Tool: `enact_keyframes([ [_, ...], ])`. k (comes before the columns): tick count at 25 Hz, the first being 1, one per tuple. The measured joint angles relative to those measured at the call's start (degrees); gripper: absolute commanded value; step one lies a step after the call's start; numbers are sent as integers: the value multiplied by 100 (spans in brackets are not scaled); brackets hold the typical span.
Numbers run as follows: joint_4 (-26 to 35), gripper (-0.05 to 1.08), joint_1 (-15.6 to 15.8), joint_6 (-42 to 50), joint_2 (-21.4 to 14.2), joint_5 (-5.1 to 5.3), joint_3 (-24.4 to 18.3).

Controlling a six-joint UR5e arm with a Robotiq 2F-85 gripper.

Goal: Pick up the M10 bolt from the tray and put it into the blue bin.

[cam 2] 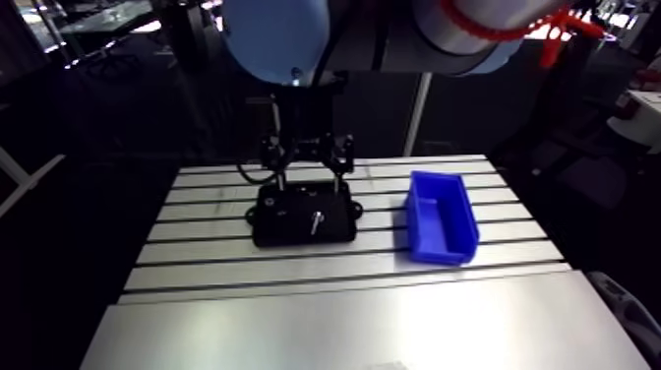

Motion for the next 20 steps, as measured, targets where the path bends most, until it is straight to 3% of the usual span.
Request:
enact_keyframes([
  [10,-252,26,-4,42,220,1,170],
  [20,-623,31,-6,83,369,-6,354],
])
